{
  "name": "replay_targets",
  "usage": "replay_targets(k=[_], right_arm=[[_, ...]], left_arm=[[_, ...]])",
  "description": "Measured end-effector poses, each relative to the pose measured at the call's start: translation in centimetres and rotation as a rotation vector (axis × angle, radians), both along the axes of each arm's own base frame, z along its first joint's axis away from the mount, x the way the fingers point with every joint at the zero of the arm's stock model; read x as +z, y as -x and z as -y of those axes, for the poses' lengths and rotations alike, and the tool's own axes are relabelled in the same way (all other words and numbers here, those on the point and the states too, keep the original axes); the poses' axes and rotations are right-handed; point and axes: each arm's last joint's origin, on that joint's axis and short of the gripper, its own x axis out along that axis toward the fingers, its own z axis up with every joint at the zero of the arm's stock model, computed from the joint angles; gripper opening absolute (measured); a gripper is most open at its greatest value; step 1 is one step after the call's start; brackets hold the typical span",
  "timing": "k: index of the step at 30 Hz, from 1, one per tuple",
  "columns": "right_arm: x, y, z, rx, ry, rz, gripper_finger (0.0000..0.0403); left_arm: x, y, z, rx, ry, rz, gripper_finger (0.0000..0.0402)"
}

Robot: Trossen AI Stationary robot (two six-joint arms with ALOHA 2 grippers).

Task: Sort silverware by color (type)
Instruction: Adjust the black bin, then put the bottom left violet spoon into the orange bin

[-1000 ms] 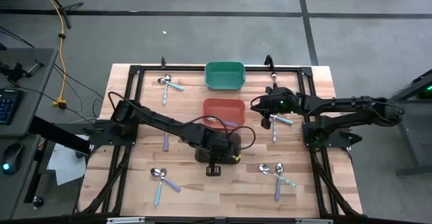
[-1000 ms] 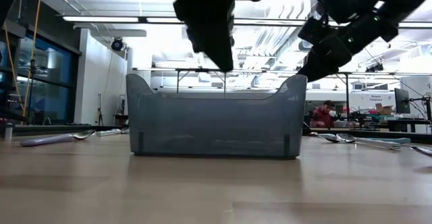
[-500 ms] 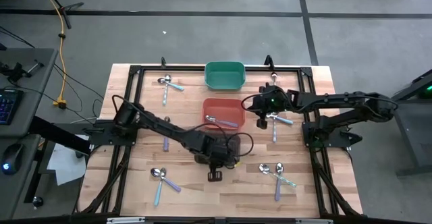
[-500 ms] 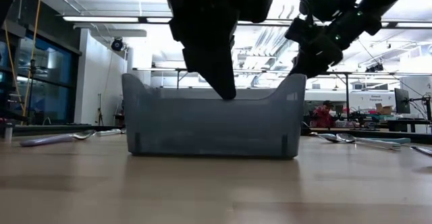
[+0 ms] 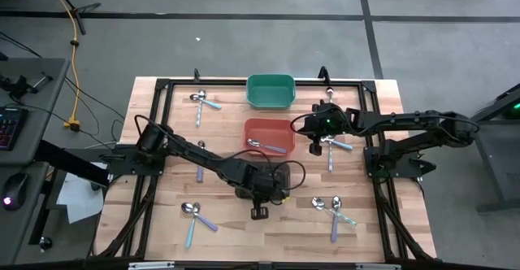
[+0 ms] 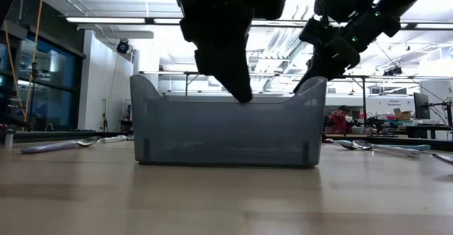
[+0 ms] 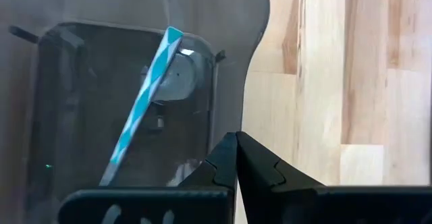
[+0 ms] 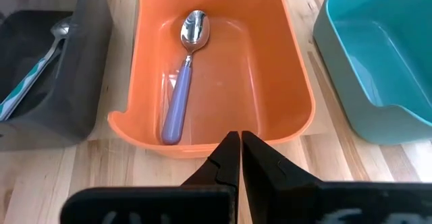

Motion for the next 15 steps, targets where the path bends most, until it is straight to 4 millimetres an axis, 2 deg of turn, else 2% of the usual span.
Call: replay_targets(k=[15], right_arm=[[-0.2, 0.1, -0.1, 0.000, -0.006, -0.022, 0.0000]], left_arm=[[4.2, 3.1, -1.8, 0.007, -0.168, -0.046, 0.0000]])
